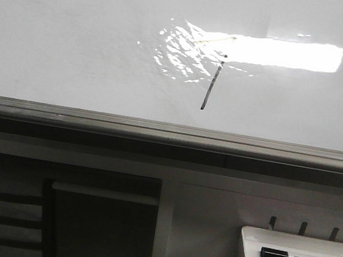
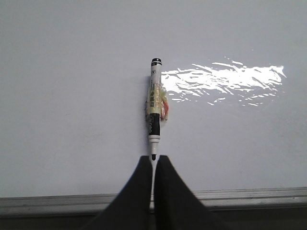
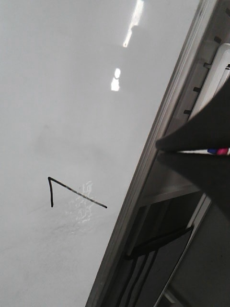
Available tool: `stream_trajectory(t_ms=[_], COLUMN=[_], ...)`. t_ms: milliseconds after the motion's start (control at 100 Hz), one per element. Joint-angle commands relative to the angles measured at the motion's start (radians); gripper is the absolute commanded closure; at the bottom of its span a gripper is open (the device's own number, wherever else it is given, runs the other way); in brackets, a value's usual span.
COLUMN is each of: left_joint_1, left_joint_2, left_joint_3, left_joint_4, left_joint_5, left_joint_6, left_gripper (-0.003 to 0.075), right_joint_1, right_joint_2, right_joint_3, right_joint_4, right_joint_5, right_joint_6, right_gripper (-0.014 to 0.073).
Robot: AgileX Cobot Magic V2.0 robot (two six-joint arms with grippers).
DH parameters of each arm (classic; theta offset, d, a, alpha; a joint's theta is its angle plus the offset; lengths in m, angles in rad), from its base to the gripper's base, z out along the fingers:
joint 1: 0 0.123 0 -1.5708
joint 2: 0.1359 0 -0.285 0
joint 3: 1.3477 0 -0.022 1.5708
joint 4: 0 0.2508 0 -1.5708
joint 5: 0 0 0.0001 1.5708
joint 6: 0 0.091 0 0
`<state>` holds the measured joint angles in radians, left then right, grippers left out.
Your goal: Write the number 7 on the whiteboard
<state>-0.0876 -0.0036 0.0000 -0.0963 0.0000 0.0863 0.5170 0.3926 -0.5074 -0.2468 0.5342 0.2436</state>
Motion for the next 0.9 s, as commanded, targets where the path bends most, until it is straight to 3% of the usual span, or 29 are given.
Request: stream_trajectory(t_ms=[0, 90, 270, 360, 560, 890], left_joint_1=[0.003, 0.003, 0.003, 0.003, 0.003, 0.003], left_joint_2=[-0.03, -0.03, -0.03, -0.03, -0.03, -0.03], left_joint_3=[0.033, 0.033, 0.033, 0.033, 0.033, 0.033], left_joint_4=[0.0, 0.0, 0.0, -0.002, -0.002, -0.002], left_joint_5=[-0.073, -0.073, -0.073, -0.073, -0.073, -0.073], left_joint_6=[-0.01, -0.01, -0.01, -0.01, -0.01, -0.01], left_gripper=[0.0741, 0.0741, 0.0741, 0.0741, 0.0741, 0.0741], right_joint_1=[-0.02, -0.076, -0.267, -0.351, -0.446, -0.472], right_joint_2=[-0.016, -0.055, -0.191, -0.271, -0.411, -0.423], right_joint_3=[0.001, 0.08, 0.309, 0.409, 0.548, 0.547], right_joint_4=[-0.017, -0.016, 0.002, 0.002, 0.007, 0.037], right_joint_5=[-0.089, -0.162, -0.476, -0.566, -0.657, -0.63], right_joint_6=[0.002, 0.002, 0.002, 0.002, 0.009, 0.009], right_gripper=[0.0665, 0.0665, 0.0665, 0.0665, 0.0665, 0.0665])
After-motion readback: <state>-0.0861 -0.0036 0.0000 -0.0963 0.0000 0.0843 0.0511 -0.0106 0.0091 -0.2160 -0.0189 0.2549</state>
